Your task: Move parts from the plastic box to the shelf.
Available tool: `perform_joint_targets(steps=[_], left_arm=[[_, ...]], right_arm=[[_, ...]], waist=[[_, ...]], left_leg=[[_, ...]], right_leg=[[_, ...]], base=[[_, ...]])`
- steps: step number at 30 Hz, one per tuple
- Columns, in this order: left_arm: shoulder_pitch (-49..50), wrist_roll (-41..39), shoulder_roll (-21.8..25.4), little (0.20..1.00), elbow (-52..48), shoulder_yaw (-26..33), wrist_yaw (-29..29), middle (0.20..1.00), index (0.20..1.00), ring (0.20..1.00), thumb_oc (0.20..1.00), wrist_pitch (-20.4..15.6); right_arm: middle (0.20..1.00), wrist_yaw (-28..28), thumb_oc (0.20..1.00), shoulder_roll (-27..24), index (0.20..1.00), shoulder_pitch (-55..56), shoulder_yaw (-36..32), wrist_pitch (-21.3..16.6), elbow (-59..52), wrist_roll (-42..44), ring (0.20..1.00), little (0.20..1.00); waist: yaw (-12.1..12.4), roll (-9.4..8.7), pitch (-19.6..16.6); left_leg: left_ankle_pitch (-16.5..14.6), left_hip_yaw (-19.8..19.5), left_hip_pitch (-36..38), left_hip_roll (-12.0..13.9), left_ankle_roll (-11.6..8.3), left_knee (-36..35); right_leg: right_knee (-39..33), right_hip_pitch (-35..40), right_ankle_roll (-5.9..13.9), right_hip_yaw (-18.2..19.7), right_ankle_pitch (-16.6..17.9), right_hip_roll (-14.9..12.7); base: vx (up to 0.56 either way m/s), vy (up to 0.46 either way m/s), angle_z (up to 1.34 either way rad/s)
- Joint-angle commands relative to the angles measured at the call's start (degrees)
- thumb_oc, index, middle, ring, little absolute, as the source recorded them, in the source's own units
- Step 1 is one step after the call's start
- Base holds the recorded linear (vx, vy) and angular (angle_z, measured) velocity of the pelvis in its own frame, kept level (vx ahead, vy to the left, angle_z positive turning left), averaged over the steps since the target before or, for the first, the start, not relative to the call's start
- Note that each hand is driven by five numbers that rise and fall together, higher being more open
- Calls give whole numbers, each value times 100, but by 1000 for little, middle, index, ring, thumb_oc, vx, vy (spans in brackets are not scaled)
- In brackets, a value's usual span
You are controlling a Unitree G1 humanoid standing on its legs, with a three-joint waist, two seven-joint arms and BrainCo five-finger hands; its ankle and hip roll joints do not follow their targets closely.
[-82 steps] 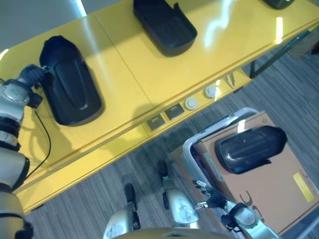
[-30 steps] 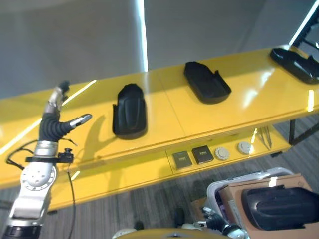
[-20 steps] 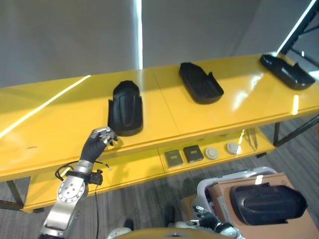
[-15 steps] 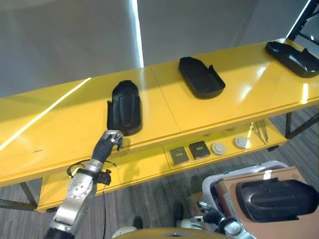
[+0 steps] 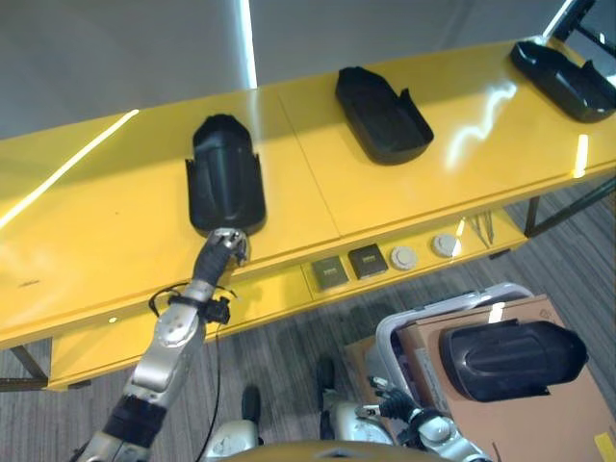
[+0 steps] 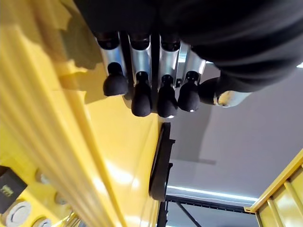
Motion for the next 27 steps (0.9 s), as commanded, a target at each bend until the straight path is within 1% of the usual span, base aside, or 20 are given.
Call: perform_joint_targets(steps=[1,5,8,13,17,19,20,21,23,24,26,27], left_arm=[[-458,-232,-42,200,-13,162,296,200,200,200,200,-448],[-629,-213,-67,200,-20,233,458,200,200,200,200,-496],[-731,-155,-91,200,157,224,566,200,200,200,200,-508],[-750,-107,-54,200,214,246,576,200,200,200,200,-489],[-684,-129,-41,200,36,241,503,200,200,200,200,-492],[-537,-86,-3,200,-369,307,416,200,200,200,200,-544],[-369,-83,-32,492,-682,361,371,492,492,492,492,-635],[-238,-78,-30,1000,-849,375,314,1000,1000,1000,1000,-711],[-93,58,27,1000,-964,409,275,1000,1000,1000,1000,-750],[165,296,150,1000,-1233,479,213,1000,1000,1000,1000,-865],[294,330,167,1000,-1326,500,223,1000,1000,1000,1000,-900],[427,299,103,1000,-1364,451,231,1000,1000,1000,1000,-951]], right_arm=[[1000,-67,1000,-110,1000,-129,203,-148,-96,149,1000,1000],[1000,-87,1000,-129,1000,-163,206,-158,-124,155,1000,1000],[1000,-88,1000,-131,1000,-177,234,-166,-146,159,1000,1000],[1000,-82,1000,-114,1000,-211,248,-173,-91,167,1000,1000],[1000,-101,1000,-62,1000,-238,248,-185,15,186,1000,1000],[1000,-108,1000,-49,1000,-221,222,-196,-45,205,1000,1000],[1000,-108,1000,10,1000,-239,213,-196,21,210,1000,1000],[1000,-105,1000,42,1000,-253,219,-207,24,225,1000,1000],[1000,-98,1000,70,1000,-250,227,-219,47,233,1000,1000],[1000,-88,1000,114,1000,-224,212,-227,148,208,1000,1000],[1000,-101,1000,147,1000,-217,193,-234,222,198,1000,1000],[1000,-151,1000,212,1000,-196,156,-233,436,159,1000,1000]], waist=[[-65,-64,-56],[-87,-52,-10],[-104,-51,6],[-111,-45,8],[-92,-42,-24],[-66,-52,-51],[-19,-65,-93],[9,-73,-114],[35,-80,-140],[102,-75,-212],[130,-78,-246],[173,-93,-325]], left_leg=[[184,-186,-477,324,-176,-55],[196,-159,-521,310,-171,-55],[197,-141,-531,303,-170,-55],[186,-135,-539,291,-162,-55],[157,-128,-482,280,-150,-55],[133,-139,-435,274,-143,-55],[101,-149,-390,264,-129,-55],[84,-151,-360,259,-123,-55],[66,-148,-319,250,-118,-55],[25,-163,-235,219,-104,-55],[-3,-173,-176,194,-90,-55],[-63,-207,-93,128,-47,-55]], right_leg=[[12,615,460,154,-745,-489],[12,555,469,178,-729,-493],[12,540,468,206,-722,-499],[12,522,474,218,-710,-512],[12,576,479,215,-727,-513],[12,626,481,196,-746,-519],[12,679,486,175,-763,-536],[12,720,489,162,-773,-547],[12,772,491,154,-787,-556],[12,887,502,102,-815,-597],[16,958,512,81,-831,-624],[23,1056,540,51,-840,-689]], base=[[2,8,-11],[4,7,-7],[0,0,0],[0,0,0],[0,0,0],[0,0,0],[0,0,0],[0,0,0],[0,0,0],[31,46,2],[23,61,4],[16,97,9]])
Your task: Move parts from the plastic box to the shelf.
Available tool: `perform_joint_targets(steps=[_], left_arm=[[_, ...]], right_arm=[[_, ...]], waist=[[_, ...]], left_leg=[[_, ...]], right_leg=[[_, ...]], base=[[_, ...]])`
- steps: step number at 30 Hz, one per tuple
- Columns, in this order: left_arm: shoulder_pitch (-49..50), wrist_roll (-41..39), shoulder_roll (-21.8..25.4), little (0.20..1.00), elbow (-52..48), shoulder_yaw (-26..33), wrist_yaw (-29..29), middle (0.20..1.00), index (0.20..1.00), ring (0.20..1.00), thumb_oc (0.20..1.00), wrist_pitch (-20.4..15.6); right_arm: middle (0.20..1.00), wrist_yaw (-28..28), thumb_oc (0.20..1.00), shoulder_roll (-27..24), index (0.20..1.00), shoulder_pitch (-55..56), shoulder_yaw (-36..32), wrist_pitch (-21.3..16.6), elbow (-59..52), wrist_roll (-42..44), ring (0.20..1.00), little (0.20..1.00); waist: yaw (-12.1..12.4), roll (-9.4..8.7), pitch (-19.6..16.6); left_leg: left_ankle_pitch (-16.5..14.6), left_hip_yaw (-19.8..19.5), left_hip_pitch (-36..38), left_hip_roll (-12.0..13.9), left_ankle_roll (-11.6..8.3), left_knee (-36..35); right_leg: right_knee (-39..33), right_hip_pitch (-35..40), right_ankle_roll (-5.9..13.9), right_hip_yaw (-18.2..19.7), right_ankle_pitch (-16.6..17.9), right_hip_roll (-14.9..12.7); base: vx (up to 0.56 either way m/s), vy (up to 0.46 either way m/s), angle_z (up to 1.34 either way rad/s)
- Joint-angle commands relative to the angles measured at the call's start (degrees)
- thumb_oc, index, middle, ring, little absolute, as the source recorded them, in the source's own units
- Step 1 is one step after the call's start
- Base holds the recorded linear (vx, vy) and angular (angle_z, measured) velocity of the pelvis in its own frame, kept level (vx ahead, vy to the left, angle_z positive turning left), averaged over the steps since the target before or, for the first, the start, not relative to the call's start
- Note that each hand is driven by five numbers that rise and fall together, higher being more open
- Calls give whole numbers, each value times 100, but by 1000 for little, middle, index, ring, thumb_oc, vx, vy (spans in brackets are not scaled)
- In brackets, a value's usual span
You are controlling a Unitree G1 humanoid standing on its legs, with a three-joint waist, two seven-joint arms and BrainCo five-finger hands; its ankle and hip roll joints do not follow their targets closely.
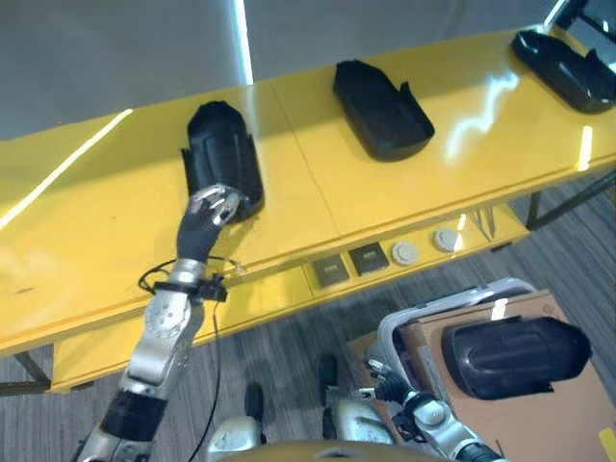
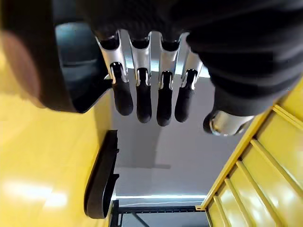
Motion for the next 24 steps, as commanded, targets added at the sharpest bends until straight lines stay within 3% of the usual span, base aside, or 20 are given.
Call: perform_joint_targets(steps=[1,9,12,14,16,17,18,19,20,21,23,24], left_arm=[[18,279,141,1000,-176,-52,-19,1000,1000,1000,1000,-526],[-224,745,473,1000,-196,-461,-15,1000,1000,1000,1000,-494],[-337,907,605,1000,-147,-534,43,1000,1000,1000,1000,-539],[-276,903,578,1000,-57,-497,82,1000,1000,1000,1000,-555],[-304,863,568,1000,23,-495,99,1000,1000,1000,1000,-572],[-390,955,619,1000,113,-470,119,1000,1000,1000,1000,-551],[-400,956,617,1000,118,-474,120,1000,1000,1000,1000,-553],[-437,1043,628,1000,167,-443,136,1000,1000,1000,1000,-543],[-441,1045,627,1000,169,-445,138,1000,1000,1000,1000,-545],[-435,1053,617,1000,205,-424,155,1000,1000,1000,1000,-540],[-420,1068,573,1000,280,-417,179,1000,1000,1000,1000,-555],[-375,1034,512,1000,327,-305,249,1000,1000,1000,1000,-567]], right_arm=[[1000,-192,1000,178,1000,6,105,-158,506,32,1000,1000],[1000,-508,1000,548,1000,-22,-571,-49,1396,691,1000,1000],[1000,-548,1000,595,1000,-57,-584,-50,1407,755,1000,1000],[1000,-599,1000,674,1000,-11,-671,-45,1410,799,1000,1000],[1000,-621,1000,707,1000,-32,-705,-42,1362,877,1000,1000],[1000,-666,1000,795,1000,15,-882,-82,1327,1170,1000,1000],[1000,-665,1000,794,1000,11,-887,-81,1327,1171,1000,1000],[1000,-650,1000,821,1000,141,-887,-131,1236,1201,1000,1000],[1000,-650,1000,820,1000,140,-889,-130,1234,1201,1000,1000],[1000,-632,1000,824,1000,228,-870,-142,1170,1165,1000,1000],[1000,-631,1000,802,1000,290,-862,-169,1239,1102,1000,1000],[1000,-645,1000,780,1000,286,-842,-161,1273,1021,1000,1000]], waist=[[69,-163,-520],[16,-269,-518],[9,-337,-398],[-48,-378,-304],[-19,-367,-244],[108,-214,-130],[106,-216,-131],[122,-128,-143],[125,-129,-149],[145,-135,-173],[161,-162,-249],[321,-241,-385]], left_leg=[[16,-299,-476,101,-40,-52],[-157,-278,-280,-221,221,-52],[-184,-149,-306,-326,304,-45],[-214,105,-348,-436,383,-21],[-197,240,-390,-400,388,-7],[-155,511,-417,-249,415,39],[-143,507,-433,-251,413,43],[-125,735,-407,-200,460,39],[-111,739,-422,-200,459,38],[-125,913,-381,-206,499,45],[-116,1159,-355,-211,527,43],[-194,1423,-376,-223,448,83]], right_leg=[[38,666,585,-42,-768,-738],[601,551,823,47,-732,-1090],[557,337,909,278,-484,-1183],[464,57,1069,423,27,-1313],[571,-121,1070,397,66,-1306],[1284,-191,883,-548,-392,-1377],[1301,-211,877,-550,-395,-1381],[2114,-169,718,-1130,-814,-1339],[2119,-189,711,-1127,-808,-1339],[2529,-98,675,-1359,-1025,-1287],[2622,95,641,-1537,-1226,-1113],[2092,544,629,-1885,-1495,-1077]], base=[[16,97,13],[-25,158,12],[-89,193,-17],[-92,191,-46],[-146,159,-77],[-201,201,-87],[-201,313,-121],[-72,156,-104],[-98,228,-102],[-68,91,-77],[-98,56,-87],[-65,-19,-97]])
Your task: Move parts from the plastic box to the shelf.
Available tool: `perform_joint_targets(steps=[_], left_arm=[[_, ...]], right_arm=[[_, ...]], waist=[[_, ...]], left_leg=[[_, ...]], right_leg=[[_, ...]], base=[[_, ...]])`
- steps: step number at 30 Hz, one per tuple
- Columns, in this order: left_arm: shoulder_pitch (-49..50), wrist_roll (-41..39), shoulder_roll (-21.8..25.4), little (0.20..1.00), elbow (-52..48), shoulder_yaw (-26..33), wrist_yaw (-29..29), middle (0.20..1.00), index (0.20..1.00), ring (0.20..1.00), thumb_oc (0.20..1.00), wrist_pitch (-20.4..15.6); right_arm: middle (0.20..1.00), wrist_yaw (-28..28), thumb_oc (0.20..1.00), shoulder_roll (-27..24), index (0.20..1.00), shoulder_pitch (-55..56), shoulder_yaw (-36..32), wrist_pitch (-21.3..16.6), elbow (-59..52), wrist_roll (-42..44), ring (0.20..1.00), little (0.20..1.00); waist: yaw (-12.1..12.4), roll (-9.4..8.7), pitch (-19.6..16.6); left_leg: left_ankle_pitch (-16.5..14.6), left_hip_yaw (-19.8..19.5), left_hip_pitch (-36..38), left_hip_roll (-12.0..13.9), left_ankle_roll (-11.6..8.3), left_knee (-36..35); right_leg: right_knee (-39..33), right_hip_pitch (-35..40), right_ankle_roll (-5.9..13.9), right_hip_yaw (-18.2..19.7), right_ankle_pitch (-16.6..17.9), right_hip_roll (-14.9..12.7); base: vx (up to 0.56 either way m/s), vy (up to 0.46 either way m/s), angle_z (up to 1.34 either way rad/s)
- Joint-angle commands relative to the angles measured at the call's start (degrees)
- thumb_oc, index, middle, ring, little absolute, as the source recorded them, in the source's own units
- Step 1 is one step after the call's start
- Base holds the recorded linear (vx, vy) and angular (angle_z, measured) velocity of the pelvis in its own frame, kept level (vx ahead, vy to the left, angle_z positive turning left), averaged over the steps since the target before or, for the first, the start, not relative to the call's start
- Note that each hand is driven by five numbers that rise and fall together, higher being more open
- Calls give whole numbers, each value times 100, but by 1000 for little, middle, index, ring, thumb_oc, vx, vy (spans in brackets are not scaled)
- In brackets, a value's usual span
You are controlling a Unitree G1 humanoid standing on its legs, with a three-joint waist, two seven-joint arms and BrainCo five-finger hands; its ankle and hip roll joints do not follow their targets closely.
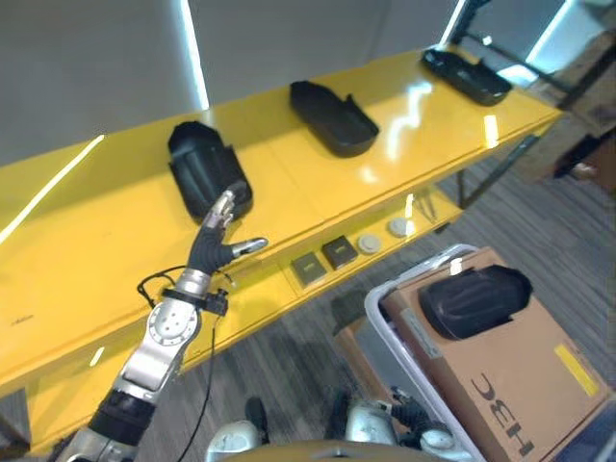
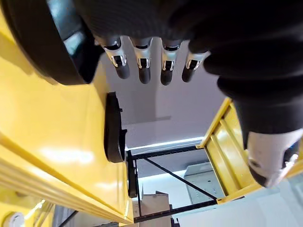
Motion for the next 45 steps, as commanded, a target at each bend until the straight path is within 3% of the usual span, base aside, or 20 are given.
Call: perform_joint_targets(steps=[1,2,5,7,9,10,11,13,14,15,17,18,21,24,26,28,33,36,41,45], left_arm=[[-158,179,-56,1000,-231,255,113,1000,1000,1000,1000,-368],[-89,141,-124,1000,-145,330,156,1000,1000,1000,1000,-384],[-21,20,-276,1000,-16,363,239,1000,1000,1000,1000,-463],[71,-152,-366,1000,-57,383,194,1000,1000,1000,1000,-456],[111,-209,-368,1000,-55,410,80,1000,1000,1000,1000,-431],[111,-209,-368,1000,-55,410,80,1000,1000,1000,1000,-431],[7,-328,-420,1000,1,384,151,1000,1000,1000,1000,-431],[-10,-311,-437,1000,35,392,172,1000,1000,1000,1000,-441],[148,-205,-444,1000,62,378,202,1000,1000,1000,1000,-445],[143,-169,-448,1000,146,381,241,1000,1000,1000,1000,-442],[210,-251,-443,1000,276,423,233,1000,1000,1000,1000,-435],[199,-237,-429,1000,369,424,241,1000,1000,1000,1000,-435],[247,27,-243,1000,823,316,197,1000,1000,1000,1000,-336],[626,468,-91,1000,1392,295,255,1000,1000,1000,1000,-312],[765,426,-122,1000,1540,302,214,1000,1000,1000,1000,-319],[1072,-17,-404,1000,2013,217,23,1000,1000,1000,1000,-255],[1003,279,-589,1000,2890,-164,316,1000,1000,1000,1000,-176],[858,544,-667,1000,3285,-380,321,1000,1000,1000,1000,-48],[348,886,-765,1000,4039,-848,465,1000,1000,1000,1000,168],[-37,1187,-884,1000,5002,-1106,750,1000,1000,1000,1000,262]], right_arm=[[1000,-29,1000,188,1000,48,271,-136,128,4,1000,1000],[1000,-84,1000,173,1000,10,340,-148,112,-75,1000,1000],[1000,-95,1000,80,1000,17,478,-171,107,-234,1000,1000],[1000,-94,1000,25,1000,76,533,-160,17,-376,1000,1000],[1000,-127,1000,-148,1000,128,573,-195,-123,-442,1000,1000],[1000,-127,1000,-148,1000,128,573,-195,-123,-442,1000,1000],[1000,-143,1000,-312,1000,35,668,-224,-242,-447,1000,1000],[1000,-117,1000,-342,1000,26,695,-230,-302,-466,1000,1000],[1000,-109,1000,-419,1000,44,763,-232,-441,-575,1000,1000],[1000,-111,1000,-426,1000,2,801,-251,-406,-609,1000,1000],[1000,-124,1000,-487,1000,-69,864,-290,-545,-700,1000,1000],[1000,-122,1000,-533,1000,-88,861,-307,-657,-720,1000,1000],[1000,-214,1000,-742,1000,165,637,-423,-1629,-805,1000,1000],[1000,-262,1000,-985,1000,519,435,-600,-2900,-1047,1000,1000],[1000,-232,1000,-1042,1000,661,338,-637,-3271,-1069,1000,1000],[1000,-237,1000,-1229,1000,930,81,-877,-4644,-1124,1000,1000],[1000,-685,1000,-1153,1000,798,-213,-1205,-6137,-845,1000,1000],[1000,-652,1000,-1179,1000,629,-132,-1112,-6063,-842,1000,1000],[1000,-1201,1000,-994,1000,-554,176,-777,-5176,-868,1000,1000],[1000,-2089,1000,-899,1000,-2334,201,-632,-4010,-822,1000,1000]], waist=[[89,-159,-180],[209,-215,-275],[164,-134,-354],[127,-118,-345],[65,-152,-17],[65,-152,-17],[202,-46,297],[202,-69,301],[345,-79,217],[414,-42,201],[418,15,150],[375,55,128],[0,144,-74],[-278,175,-122],[-274,183,-140],[-355,188,-222],[-432,158,-228],[-433,135,-210],[-299,34,3],[97,-6,394]], left_leg=[[-247,-578,-404,-206,-201,-105],[-191,-343,-493,-225,-246,-91],[-158,-277,-625,-167,-329,135],[-197,-278,-628,-125,-362,278],[-211,-415,-1217,361,-646,1906],[-211,-415,-1217,361,-646,1906],[420,-1218,-1619,426,-897,2535],[354,-1471,-1642,342,-903,2437],[-98,-2384,-1423,-130,-831,1726],[-145,-2868,-1321,-253,-833,1454],[63,-3664,-1285,-191,-905,1034],[40,-3761,-1179,-167,-892,862],[180,-3507,-912,-46,-875,409],[107,-3077,-638,-55,-693,123],[105,-2978,-586,-46,-650,45],[90,-2681,-447,-71,-555,-176],[24,-2448,-401,-117,-490,-249],[32,-2489,-436,-122,-486,-249],[131,-2557,-697,-149,-464,-249],[390,-2776,-1339,-202,-530,-249]], right_leg=[[-1663,792,60,-41,341,141],[-2446,991,22,-120,351,245],[-3087,1136,-88,333,383,566],[-3141,1225,-131,341,374,607],[-3240,1415,-399,508,286,781],[-3240,1415,-399,508,286,781],[-3195,1395,-591,698,367,917],[-3232,1385,-575,713,394,900],[-3261,1335,-444,1040,468,868],[-3227,1326,-407,1220,484,904],[-3103,1226,-374,1612,475,979],[-3051,1190,-367,1721,458,1011],[-3142,1192,-346,1670,503,962],[-3181,998,-194,2078,673,824],[-3204,940,-169,2216,713,812],[-3475,864,-31,2462,895,716],[-3664,816,69,2603,1031,638],[-3668,799,75,2531,1027,623],[-3675,570,61,2481,1153,625],[-3693,88,24,2276,1344,620]], base=[[-118,-85,-126],[-84,-57,-139],[-49,-148,-145],[-14,-203,-95],[-87,-284,-16],[-227,-155,-3],[-224,-95,-29],[-111,-50,-94],[79,15,-64],[94,38,-69],[70,69,-119],[114,162,-146],[75,185,-92],[51,260,-27],[32,156,-78],[61,160,-115],[9,67,-31],[-5,0,4],[-95,-16,7],[-171,-45,25]])
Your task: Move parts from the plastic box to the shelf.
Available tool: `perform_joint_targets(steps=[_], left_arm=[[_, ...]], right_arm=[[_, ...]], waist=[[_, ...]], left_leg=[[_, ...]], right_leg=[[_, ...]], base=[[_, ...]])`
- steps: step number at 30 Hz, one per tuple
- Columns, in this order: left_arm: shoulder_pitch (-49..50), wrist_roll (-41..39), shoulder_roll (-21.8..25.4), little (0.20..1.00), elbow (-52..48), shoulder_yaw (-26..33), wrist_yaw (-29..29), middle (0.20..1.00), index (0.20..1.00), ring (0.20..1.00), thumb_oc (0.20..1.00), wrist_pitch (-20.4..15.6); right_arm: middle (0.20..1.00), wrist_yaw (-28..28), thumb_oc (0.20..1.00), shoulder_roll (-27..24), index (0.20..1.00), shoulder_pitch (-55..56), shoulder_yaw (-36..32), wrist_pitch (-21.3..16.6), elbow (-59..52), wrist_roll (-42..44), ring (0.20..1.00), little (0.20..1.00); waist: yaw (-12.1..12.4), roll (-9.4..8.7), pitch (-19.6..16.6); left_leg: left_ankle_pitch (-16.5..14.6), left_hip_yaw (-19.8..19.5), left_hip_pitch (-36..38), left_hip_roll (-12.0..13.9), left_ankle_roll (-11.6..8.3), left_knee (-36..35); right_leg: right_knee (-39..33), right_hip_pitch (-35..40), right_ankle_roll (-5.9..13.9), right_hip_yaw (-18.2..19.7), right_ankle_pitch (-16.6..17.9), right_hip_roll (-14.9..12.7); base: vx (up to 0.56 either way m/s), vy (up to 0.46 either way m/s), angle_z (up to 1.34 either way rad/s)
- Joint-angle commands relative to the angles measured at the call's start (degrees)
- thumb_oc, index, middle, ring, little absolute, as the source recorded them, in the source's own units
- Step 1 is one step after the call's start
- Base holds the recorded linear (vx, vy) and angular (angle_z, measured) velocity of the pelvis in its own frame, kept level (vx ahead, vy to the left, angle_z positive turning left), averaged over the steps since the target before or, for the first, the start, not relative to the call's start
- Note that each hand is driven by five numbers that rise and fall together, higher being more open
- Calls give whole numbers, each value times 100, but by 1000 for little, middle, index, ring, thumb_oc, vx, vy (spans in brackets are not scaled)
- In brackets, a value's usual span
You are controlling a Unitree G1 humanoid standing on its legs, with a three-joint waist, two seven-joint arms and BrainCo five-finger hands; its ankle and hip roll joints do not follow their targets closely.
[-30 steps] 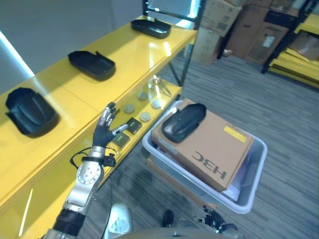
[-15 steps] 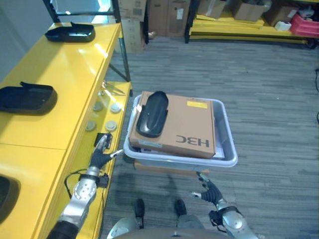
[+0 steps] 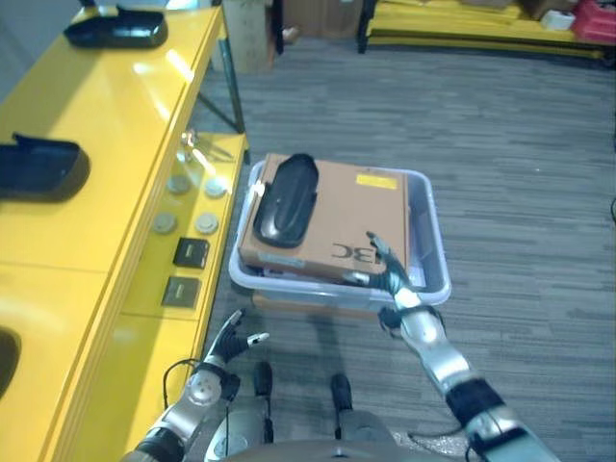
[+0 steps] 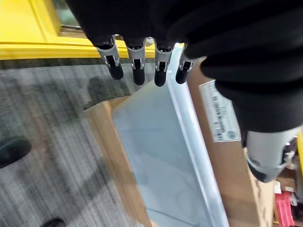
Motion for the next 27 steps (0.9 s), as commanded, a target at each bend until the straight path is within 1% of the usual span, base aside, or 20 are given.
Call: perform_joint_targets(steps=[1,2,5,7,8,12,14,16,17,18,20,23,24,25,27], left_arm=[[-257,359,169,1000,372,103,344,1000,1000,1000,1000,-72],[-264,361,167,1000,378,104,347,1000,1000,1000,1000,-75],[-268,433,159,1000,601,116,424,1000,1000,1000,1000,-73],[-270,452,177,1000,700,172,515,1000,1000,1000,1000,-85],[-332,449,190,1000,817,198,586,1000,1000,1000,1000,-93],[-391,463,219,1000,875,212,673,1000,1000,1000,1000,-109],[-496,356,252,1000,1016,231,783,1000,1000,1000,1000,-144],[-546,322,245,1000,1046,221,812,1000,1000,1000,1000,-156],[-648,179,246,1000,1090,235,910,1000,1000,1000,1000,-173],[-657,177,243,1000,1094,240,910,1000,1000,1000,1000,-175],[-741,56,245,1000,1133,199,948,1000,1000,1000,1000,-195],[-833,-73,183,1000,1275,99,931,1000,1000,1000,1000,-205],[-876,-116,128,1000,1316,-12,906,1000,1000,1000,1000,-182],[-880,-116,125,1000,1319,-10,906,1000,1000,1000,1000,-183],[-912,-143,78,1000,1379,-43,855,1000,1000,1000,1000,-148]], right_arm=[[1000,-860,1000,-28,1000,-668,-259,-214,-154,12,1000,1000],[1000,-864,1000,-26,1000,-677,-258,-217,-146,9,1000,1000],[1000,-1375,1000,-87,1000,-1189,-420,-138,187,-270,1000,1000],[1000,-1557,1000,-166,1000,-1435,-484,-81,341,-422,1000,1000],[1000,-1582,1000,-260,1000,-1735,-401,31,719,-450,1000,1000],[1000,-1614,1000,-440,1000,-2170,-322,110,1203,-441,1000,1000],[1000,-1748,1000,-613,1000,-2726,-205,174,1882,-402,1000,1000],[1000,-1768,1000,-641,1000,-2905,-141,174,2081,-370,1000,1000],[1000,-1843,1000,-717,1000,-3250,-64,204,2568,-273,1000,1000],[1000,-1843,1000,-718,1000,-3273,-54,193,2591,-266,1000,1000],[1000,-1778,1000,-717,1000,-3580,75,191,3158,-31,1000,1000],[1000,-1577,1000,-718,1000,-4003,255,245,4134,259,1000,1000],[1000,-1463,1000,-615,1000,-4189,263,285,4573,512,1000,1000],[1000,-1460,1000,-616,1000,-4198,269,280,4582,516,1000,1000],[1000,-1223,1000,-596,1000,-4295,276,363,4921,686,1000,1000]], waist=[[386,-143,244],[383,-142,244],[517,-78,330],[577,-54,386],[630,-42,447],[687,-41,521],[764,-23,595],[777,-11,615],[826,10,647],[823,11,651],[879,33,697],[960,108,767],[1022,167,806],[1019,170,806],[1087,208,815]], left_leg=[[-469,-277,-61,78,-48,-32],[-468,-281,-67,78,-48,-32],[-416,-370,-214,67,-82,-32],[-395,-420,-278,58,-88,-29],[-357,-471,-363,55,-102,-24],[-335,-506,-451,60,-109,-17],[-294,-531,-560,49,-124,-17],[-275,-545,-606,44,-132,-15],[-244,-560,-670,31,-141,-18],[-244,-560,-675,31,-141,-17],[-209,-588,-721,21,-150,-21],[-165,-658,-811,0,-166,-23],[-140,-696,-867,-27,-169,-25],[-139,-698,-870,-27,-169,-24],[-125,-739,-910,-50,-171,-23]], right_leg=[[-13,-389,160,63,25,-300],[-13,-393,159,59,25,-299],[-14,-458,161,-73,43,-319],[-14,-508,158,-112,54,-314],[-14,-559,152,-147,69,-313],[-14,-620,157,-200,89,-319],[-14,-716,159,-228,131,-330],[-14,-756,161,-227,143,-330],[-14,-806,163,-241,162,-335],[-14,-811,163,-241,164,-335],[-14,-848,161,-264,184,-345],[-14,-896,164,-326,204,-364],[-14,-921,169,-355,207,-380],[-14,-923,169,-357,207,-380],[-14,-926,178,-397,200,-401]], base=[[-61,-34,22],[-2,-10,24],[-10,0,33],[-15,2,18],[-26,2,20],[-16,-1,20],[-21,-1,1],[-31,15,2],[-28,25,6],[-19,20,8],[-10,10,12],[-18,15,8],[-19,9,4],[-6,12,8],[15,-1,14]])
